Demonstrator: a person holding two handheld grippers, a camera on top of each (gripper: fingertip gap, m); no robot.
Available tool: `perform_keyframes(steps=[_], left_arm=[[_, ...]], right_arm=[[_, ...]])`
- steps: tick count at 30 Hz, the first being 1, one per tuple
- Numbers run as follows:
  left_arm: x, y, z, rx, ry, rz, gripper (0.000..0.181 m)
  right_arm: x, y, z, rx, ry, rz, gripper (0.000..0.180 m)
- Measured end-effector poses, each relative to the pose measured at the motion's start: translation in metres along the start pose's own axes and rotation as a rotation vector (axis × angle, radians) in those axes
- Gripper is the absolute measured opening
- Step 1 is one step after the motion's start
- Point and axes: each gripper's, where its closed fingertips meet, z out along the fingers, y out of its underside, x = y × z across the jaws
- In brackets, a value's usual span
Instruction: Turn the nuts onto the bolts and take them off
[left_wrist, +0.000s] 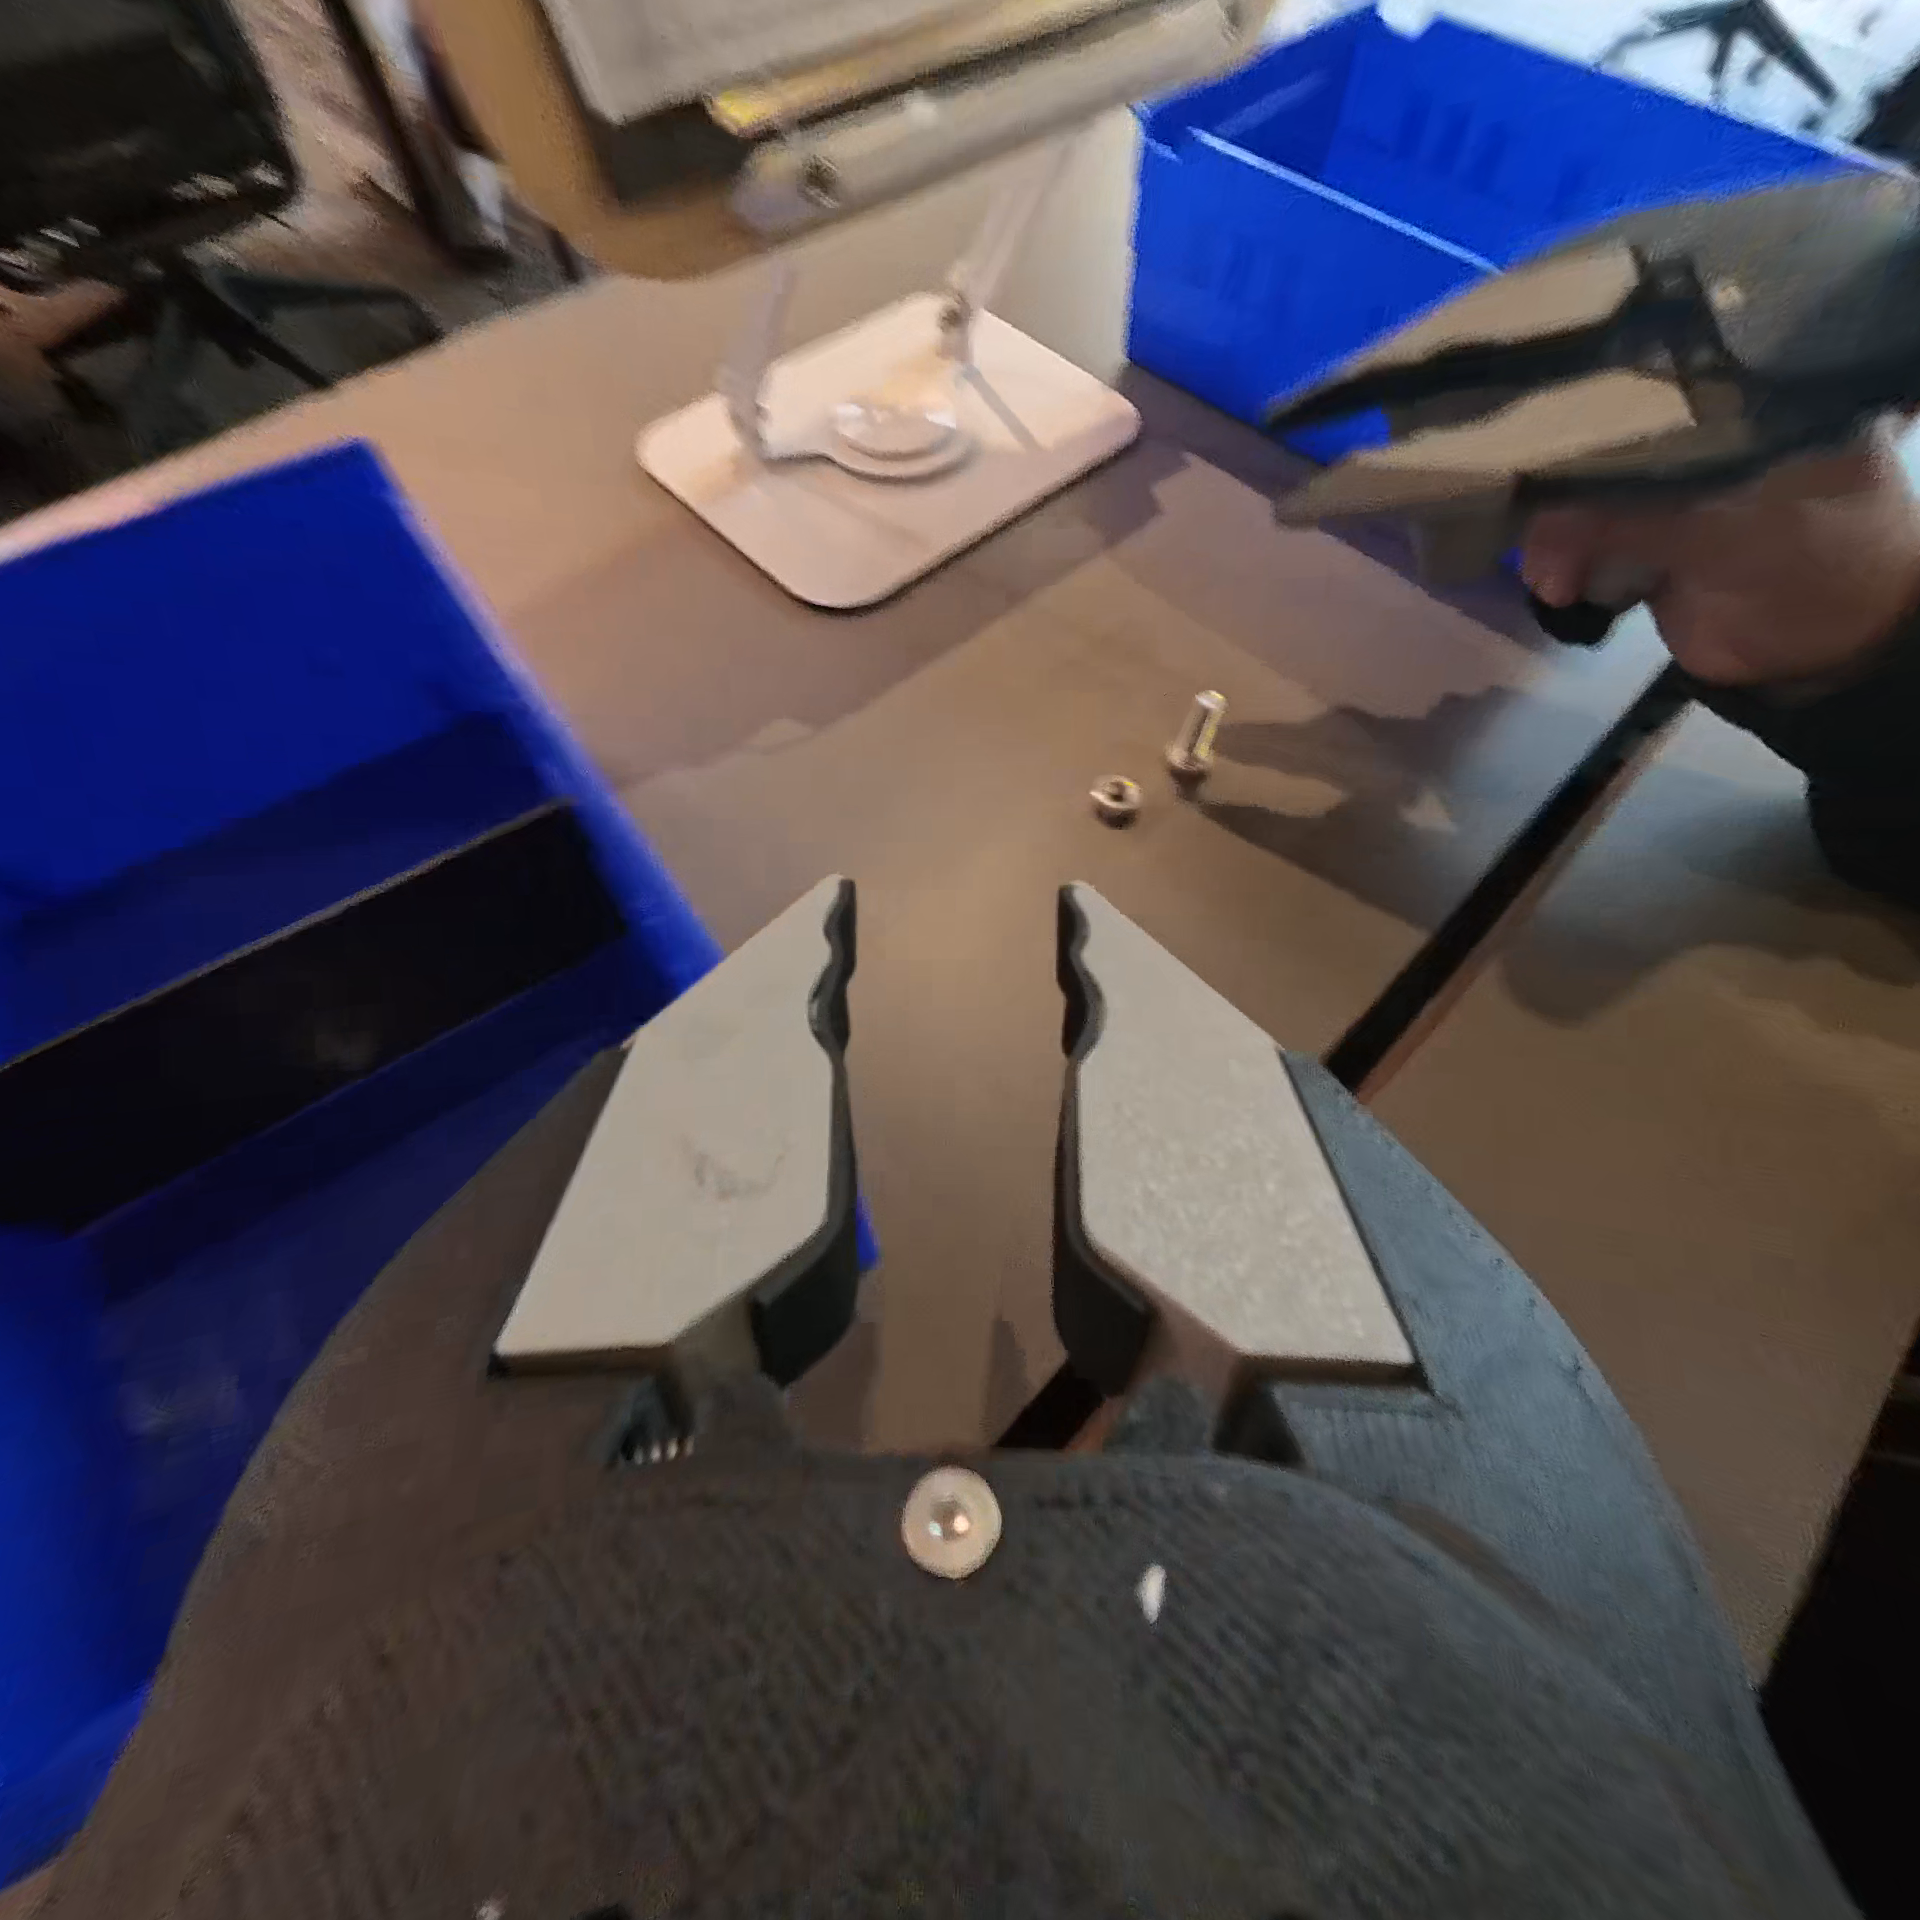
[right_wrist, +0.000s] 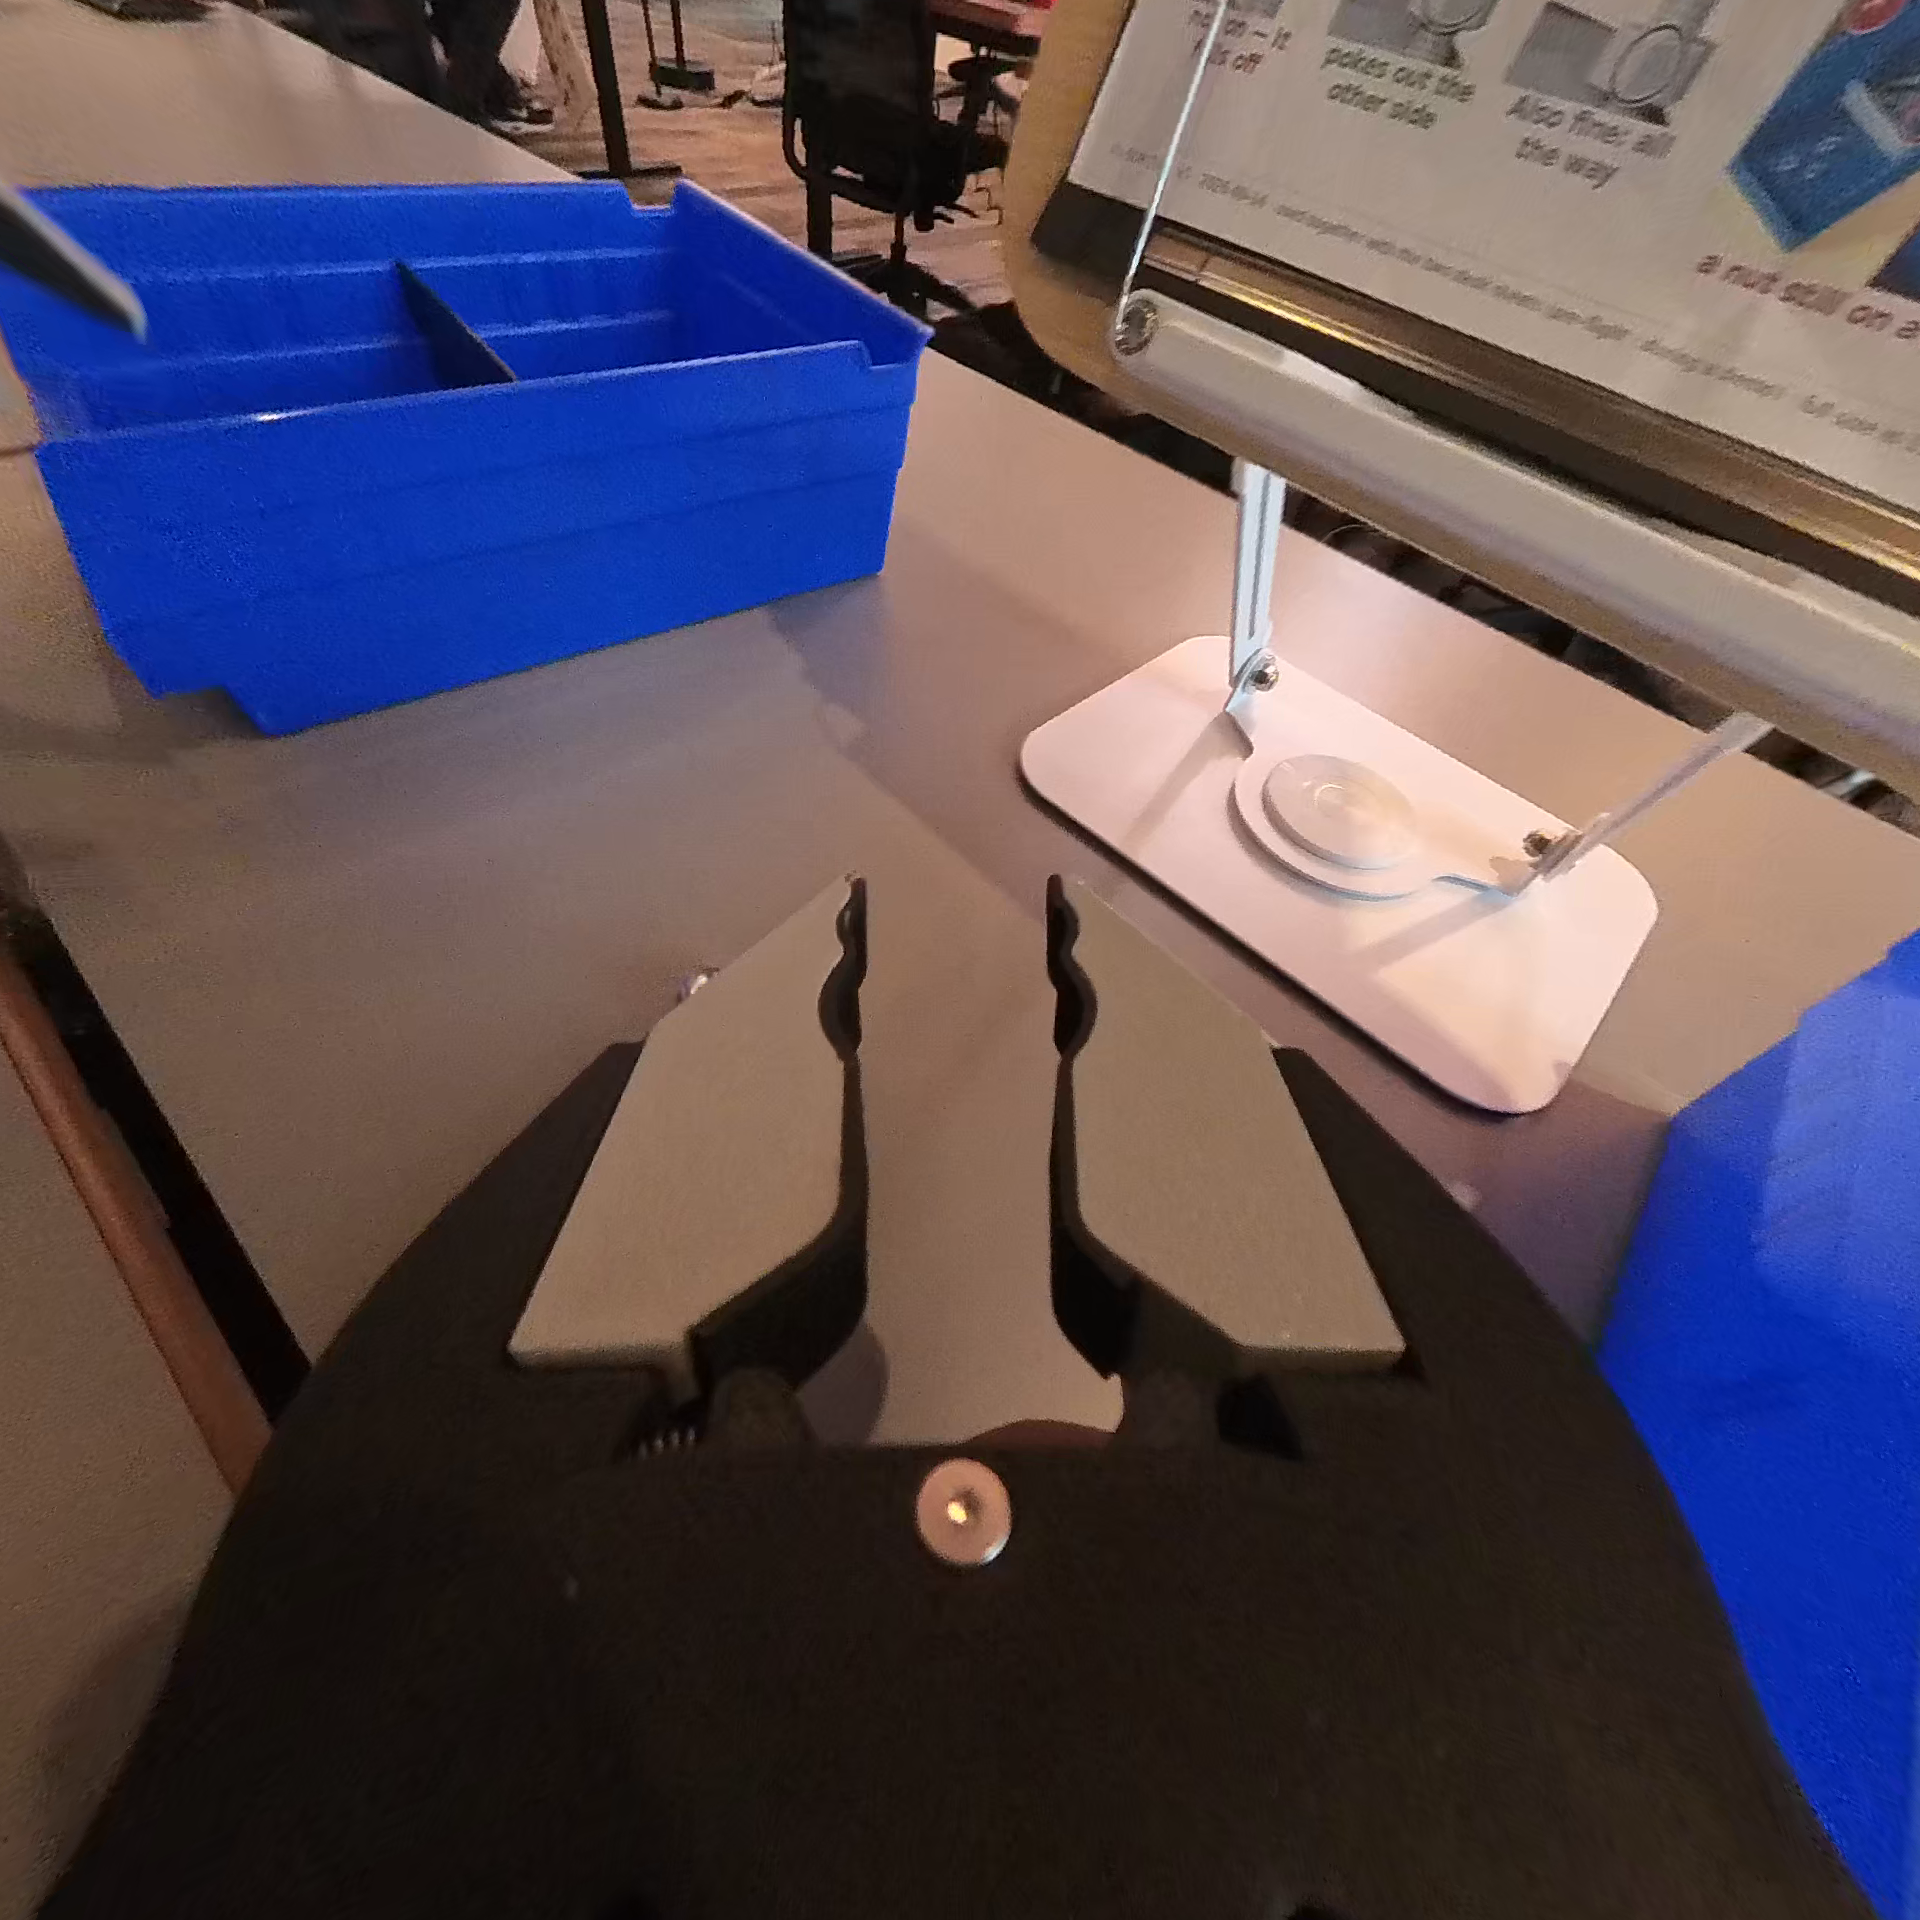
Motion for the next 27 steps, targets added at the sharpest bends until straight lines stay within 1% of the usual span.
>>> perform_keyframes(steps=[3, 5, 9, 14, 17, 20, 25, 27], left_arm=[[-0.037, -0.016, -0.03, 0.103, -0.128, -0.017, 0.045], [-0.064, -0.024, -0.049, 0.158, -0.215, -0.029, 0.056], [-0.106, -0.025, -0.067, 0.185, -0.291, -0.045, 0.066], [-0.146, -0.007, -0.059, 0.142, -0.325, -0.063, 0.068], [-0.157, 0.007, -0.05, 0.078, -0.3, -0.089, 0.071], [-0.172, 0.012, -0.05, 0.042, -0.336, -0.078, 0.073], [-0.182, 0.003, -0.055, 0.138, -0.349, -0.091, 0.071], [-0.187, 0.01, -0.057, 0.136, -0.353, -0.115, 0.07]], right_arm=[[-0.008, 0.001, 0.002, -0.001, -0.023, 0.004, 0.037], [-0.013, 0.001, 0.003, -0.001, -0.043, 0.019, 0.044], [-0.02, -0.001, 0.005, 0.01, -0.091, 0.064, 0.051], [-0.026, -0.01, 0.003, 0.078, -0.164, 0.141, 0.057], [-0.025, -0.015, 0.002, 0.093, -0.197, 0.186, 0.06], [-0.013, -0.022, 0.003, 0.125, -0.191, 0.222, 0.06], [0.004, -0.035, 0.006, 0.209, -0.183, 0.187, 0.062], [0.005, -0.039, 0.007, 0.237, -0.183, 0.159, 0.062]])
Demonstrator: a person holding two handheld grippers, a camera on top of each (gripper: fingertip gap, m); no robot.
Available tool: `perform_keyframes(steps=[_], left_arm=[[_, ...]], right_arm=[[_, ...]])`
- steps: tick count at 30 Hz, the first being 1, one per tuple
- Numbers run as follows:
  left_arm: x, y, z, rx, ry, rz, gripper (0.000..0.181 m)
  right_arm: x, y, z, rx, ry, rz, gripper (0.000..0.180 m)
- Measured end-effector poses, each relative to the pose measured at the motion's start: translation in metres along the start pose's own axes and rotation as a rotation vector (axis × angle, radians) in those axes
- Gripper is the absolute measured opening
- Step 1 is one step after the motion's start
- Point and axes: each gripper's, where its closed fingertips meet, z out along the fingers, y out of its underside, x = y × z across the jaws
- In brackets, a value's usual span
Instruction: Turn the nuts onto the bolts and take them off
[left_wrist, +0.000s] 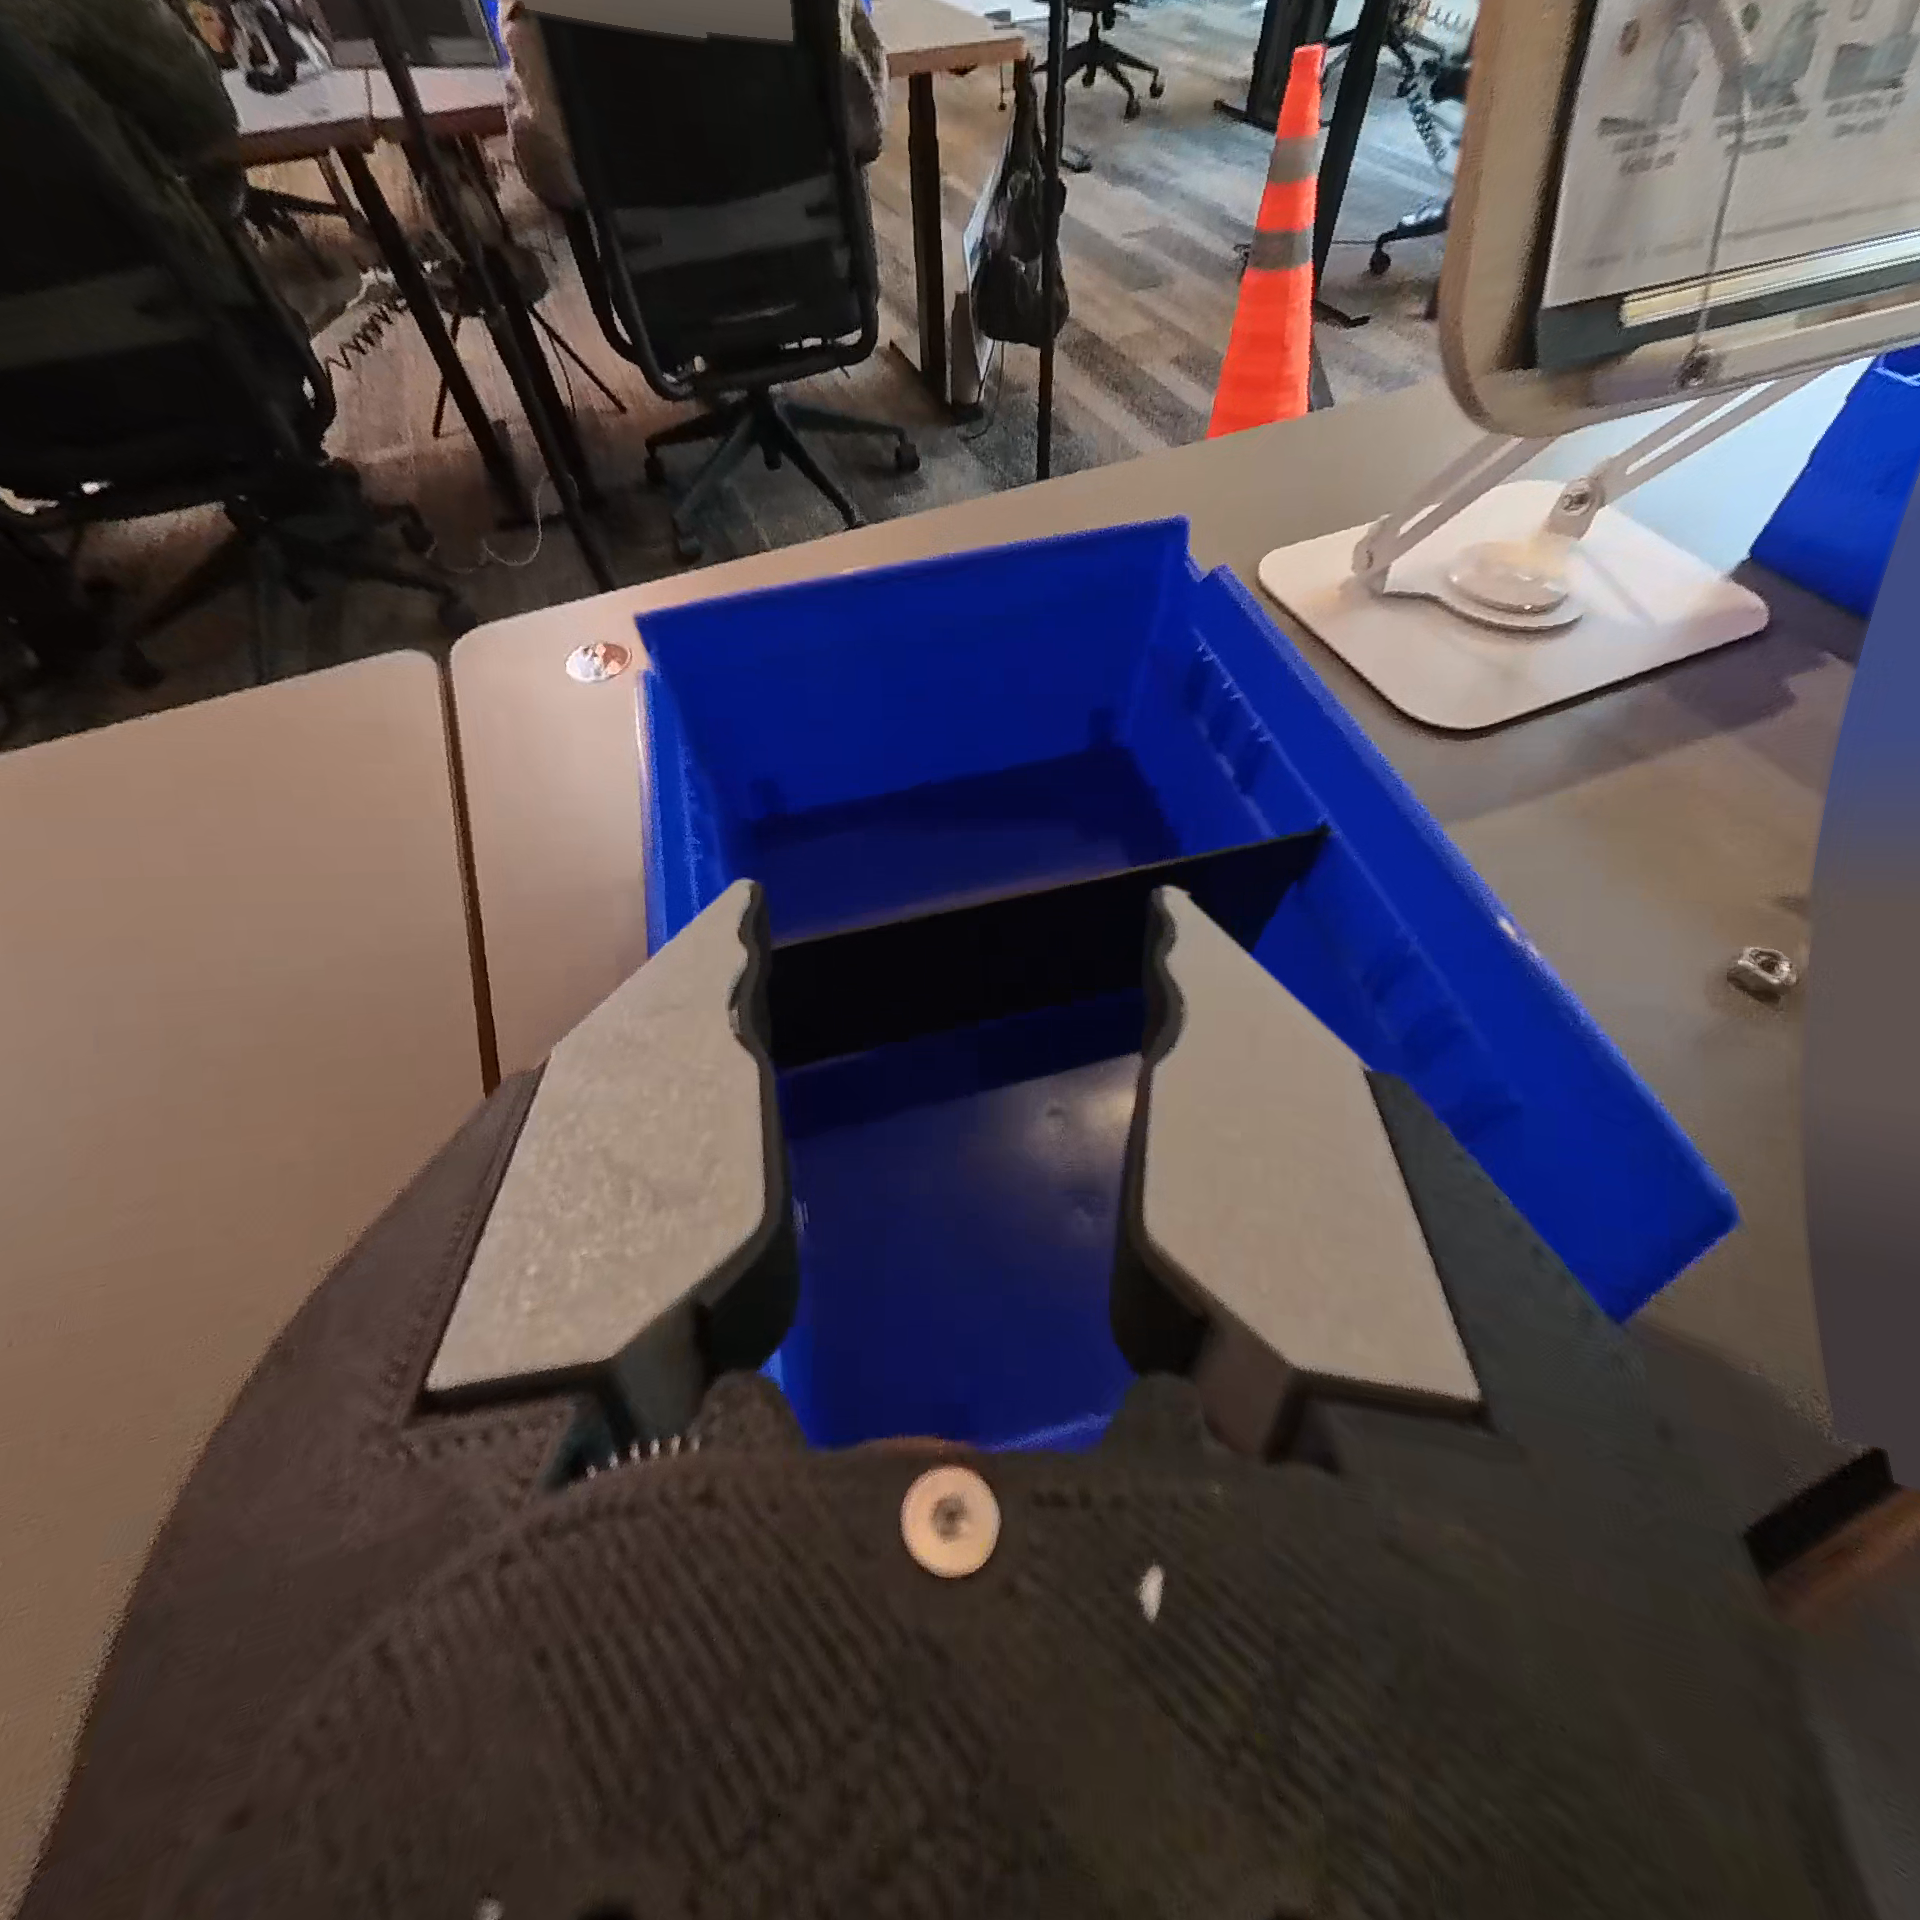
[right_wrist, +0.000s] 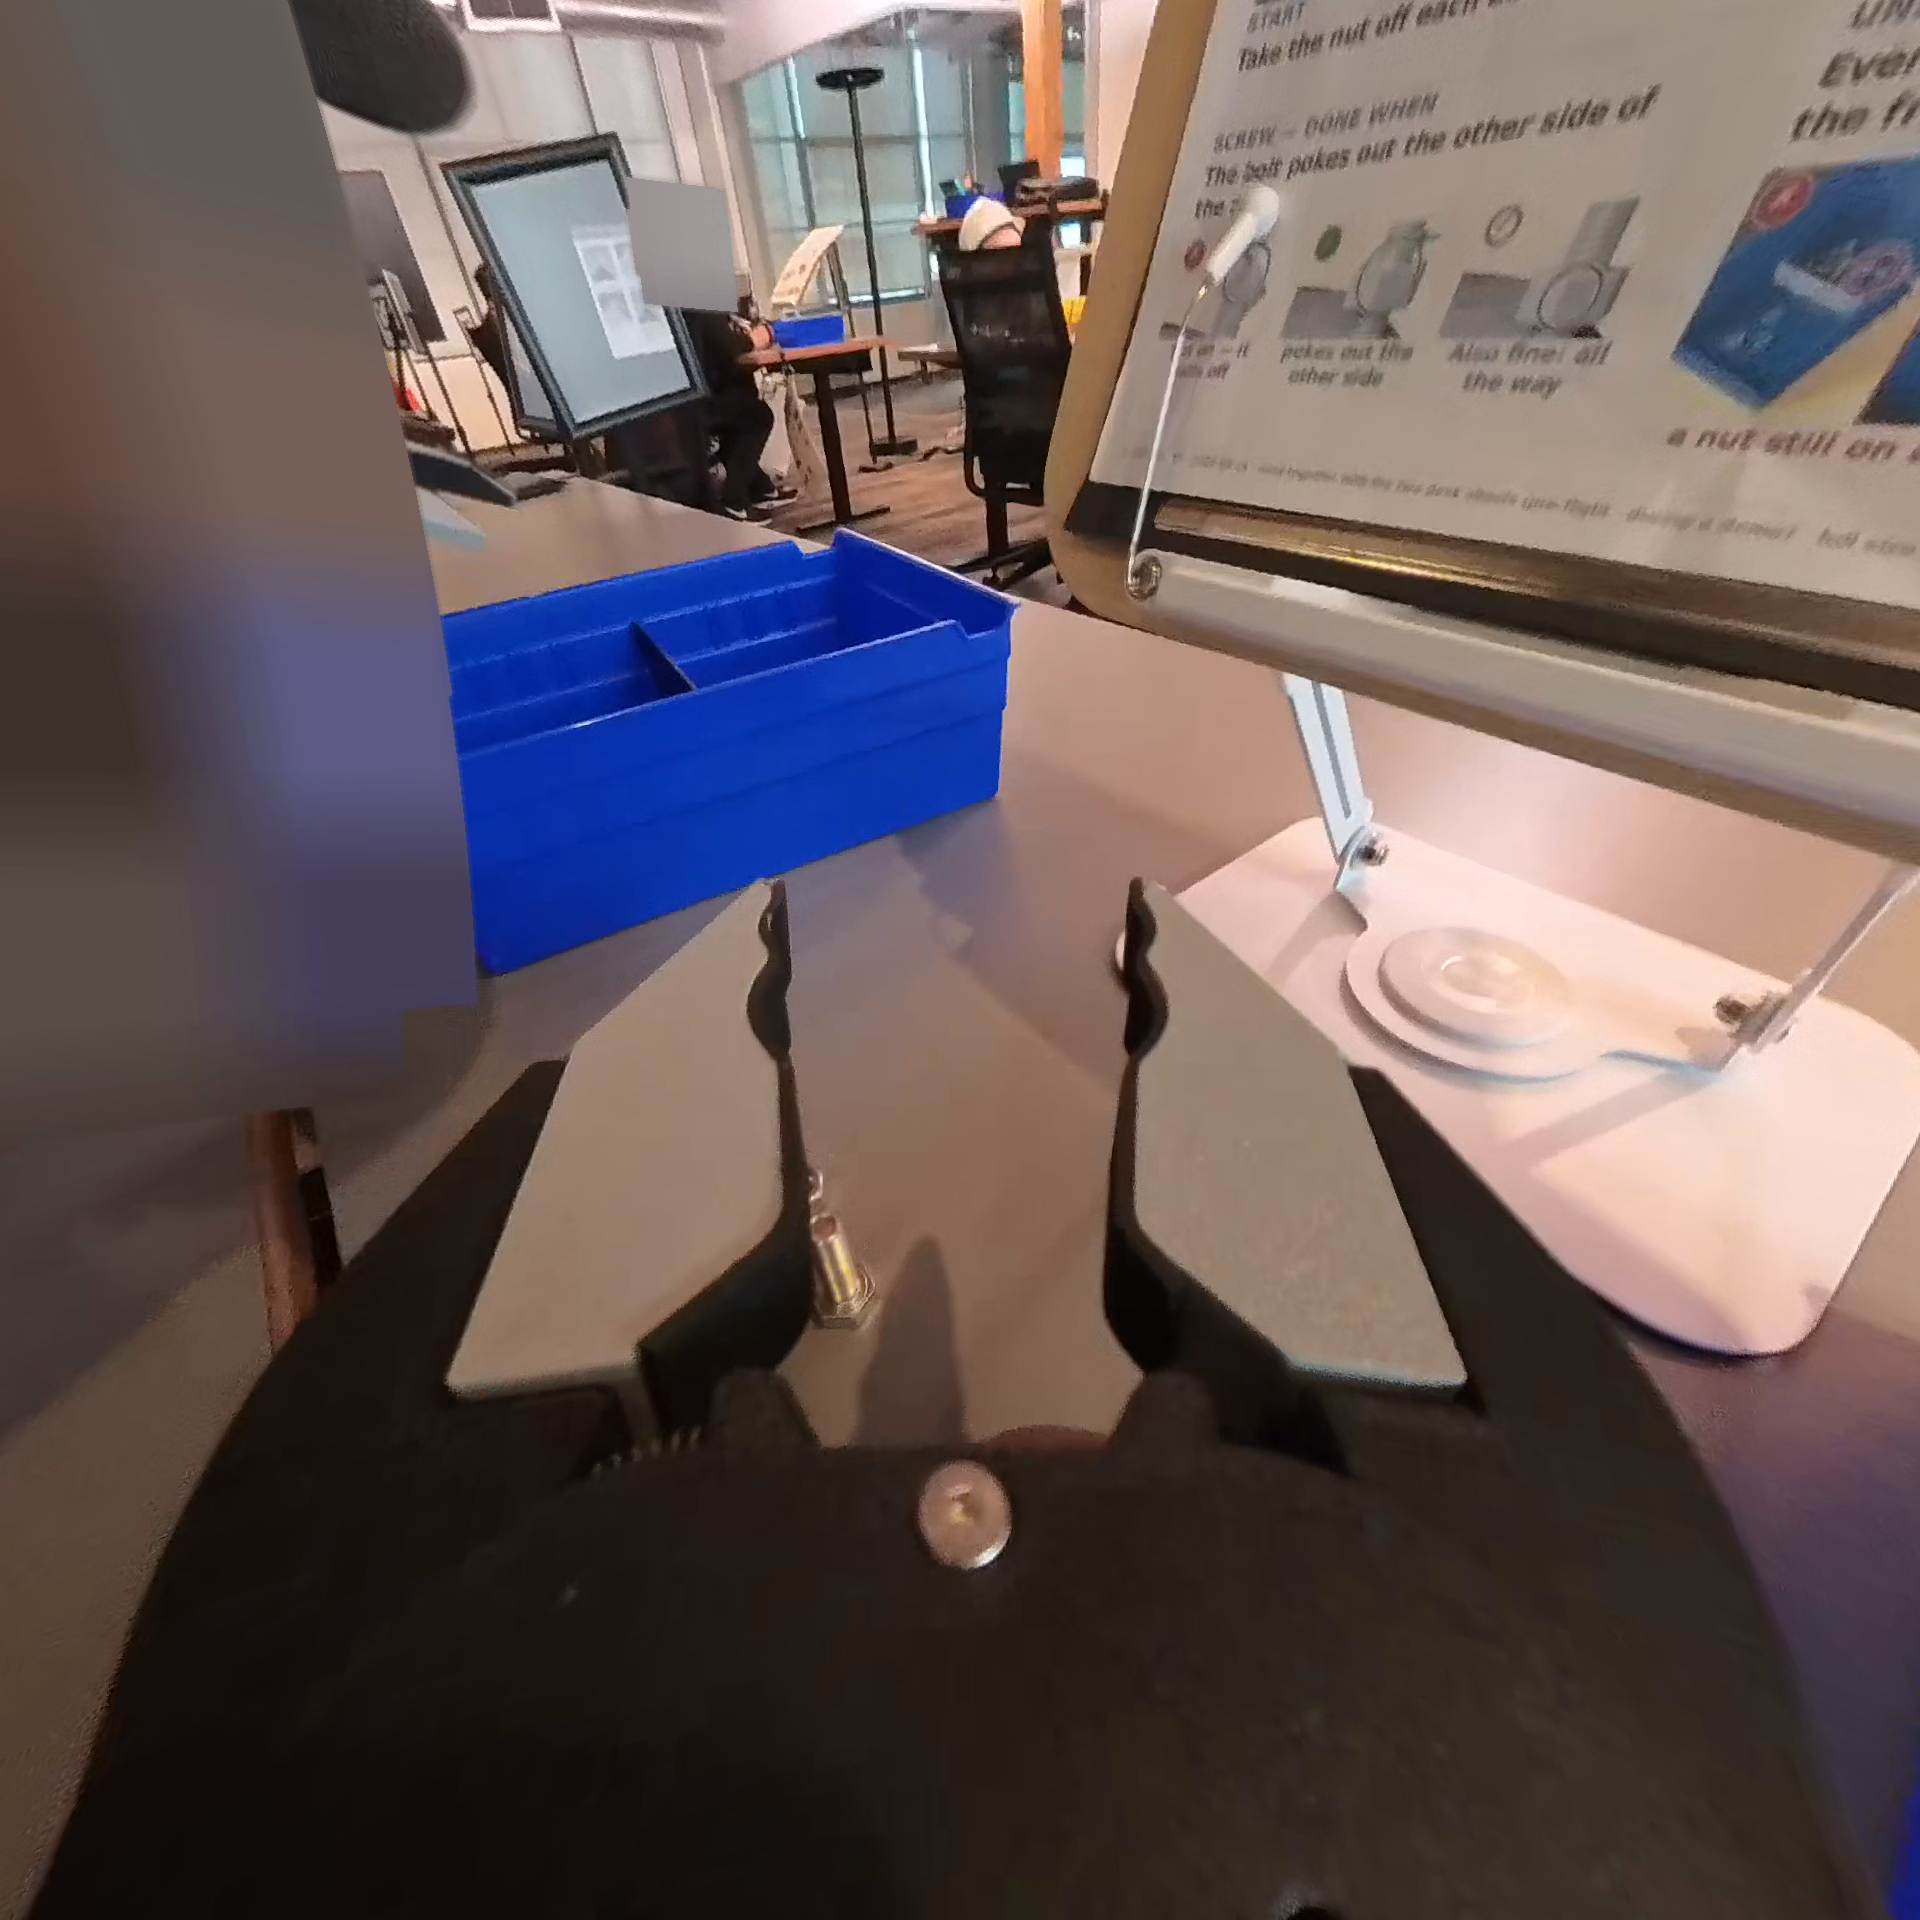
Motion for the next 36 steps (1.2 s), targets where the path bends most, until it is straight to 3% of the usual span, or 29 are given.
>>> perform_keyframes(steps=[10, 14, 24, 30, 36], left_arm=[[-0.013, 0.03, 0.0, -0.051, 0.085, -0.084, 0.071], [-0.011, 0.024, -0.009, -0.011, 0.097, -0.087, 0.071], [0.024, 0.039, -0.002, -0.1, 0.143, -0.055, 0.071], [0.05, 0.044, 0.013, -0.119, 0.198, -0.074, 0.068], [0.049, 0.033, 0.003, -0.069, 0.18, -0.089, 0.068]], right_arm=[[-0.005, 0.007, 0.017, -0.059, 0.009, -0.058, 0.062], [-0.013, 0.001, 0.021, -0.012, -0.003, -0.048, 0.061], [-0.021, 0.006, 0.002, -0.011, -0.077, 0.064, 0.059], [-0.029, 0.011, -0.007, -0.041, -0.107, 0.034, 0.059], [-0.027, 0.01, -0.01, -0.071, -0.049, -0.02, 0.06]])
